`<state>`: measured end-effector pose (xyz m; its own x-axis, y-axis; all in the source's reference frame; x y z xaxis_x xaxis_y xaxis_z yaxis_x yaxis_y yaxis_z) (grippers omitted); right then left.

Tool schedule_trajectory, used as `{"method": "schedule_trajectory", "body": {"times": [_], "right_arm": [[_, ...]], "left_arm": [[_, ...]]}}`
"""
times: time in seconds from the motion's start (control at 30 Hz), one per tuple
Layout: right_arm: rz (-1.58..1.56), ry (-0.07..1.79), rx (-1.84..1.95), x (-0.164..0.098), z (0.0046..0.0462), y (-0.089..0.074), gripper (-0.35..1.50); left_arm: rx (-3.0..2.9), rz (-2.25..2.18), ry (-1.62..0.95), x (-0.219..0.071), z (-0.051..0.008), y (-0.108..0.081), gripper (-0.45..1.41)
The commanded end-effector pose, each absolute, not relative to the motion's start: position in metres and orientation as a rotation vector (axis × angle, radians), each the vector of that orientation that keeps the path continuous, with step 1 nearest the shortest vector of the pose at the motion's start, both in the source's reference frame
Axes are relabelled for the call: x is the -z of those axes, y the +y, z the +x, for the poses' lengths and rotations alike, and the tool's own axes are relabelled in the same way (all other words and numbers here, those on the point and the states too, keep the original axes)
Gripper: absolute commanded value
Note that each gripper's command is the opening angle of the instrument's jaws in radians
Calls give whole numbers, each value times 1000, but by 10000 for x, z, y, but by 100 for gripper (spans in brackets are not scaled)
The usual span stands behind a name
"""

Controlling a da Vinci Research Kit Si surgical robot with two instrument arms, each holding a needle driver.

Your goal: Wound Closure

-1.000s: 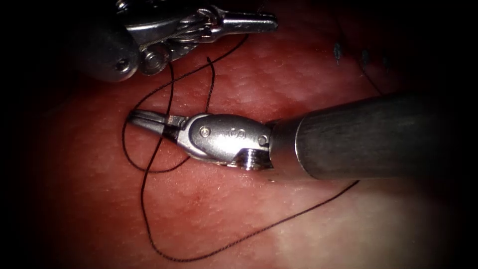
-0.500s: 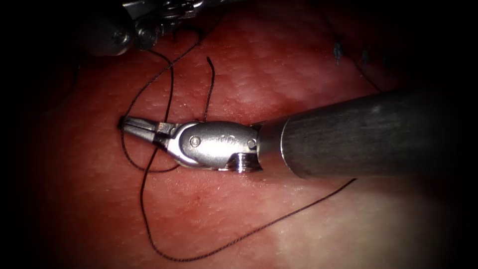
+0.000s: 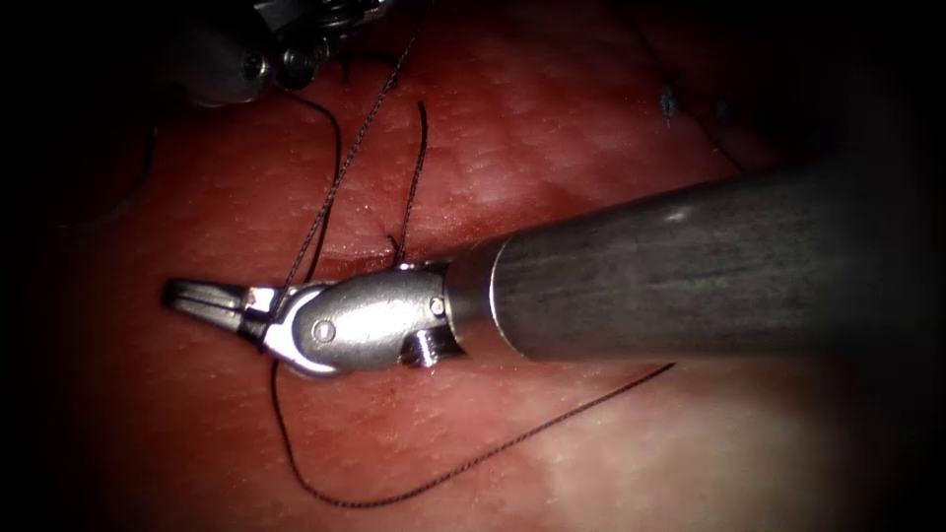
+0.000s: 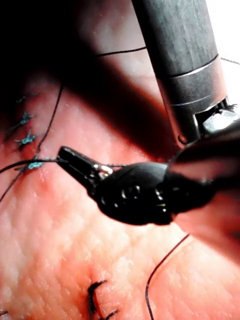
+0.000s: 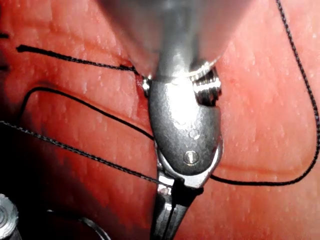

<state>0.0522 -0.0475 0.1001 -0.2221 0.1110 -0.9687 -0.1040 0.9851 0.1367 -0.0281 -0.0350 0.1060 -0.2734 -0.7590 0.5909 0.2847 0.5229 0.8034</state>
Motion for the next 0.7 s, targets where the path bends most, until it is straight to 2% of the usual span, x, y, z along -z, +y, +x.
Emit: {"method": "schedule_trajectory", "body": {"times": [0.03,0.07,0.13,0.17,0.23,0.5,0.7], "right_arm": [[-7,1789,-201,-1002,526,-477,-32],[-18,1791,-204,-1000,525,-476,-18],[-40,1798,-205,-998,524,-475,-5],[-37,1790,-222,-999,524,-472,15],[-39,1786,-231,-1000,523,-470,26],[-122,1777,-279,-1008,497,-450,34],[-141,1783,-290,-1004,503,-447,37]], "left_arm": [[1059,419,-1559,-1072,-285,-358,-45],[1053,417,-1566,-1077,-285,-360,-45],[1038,414,-1578,-1087,-284,-365,-45],[1029,400,-1596,-1099,-282,-372,-45],[1016,395,-1608,-1109,-278,-378,-45],[1012,338,-1657,-1139,-233,-414,-45],[1024,311,-1669,-1138,-231,-424,-45]]}}
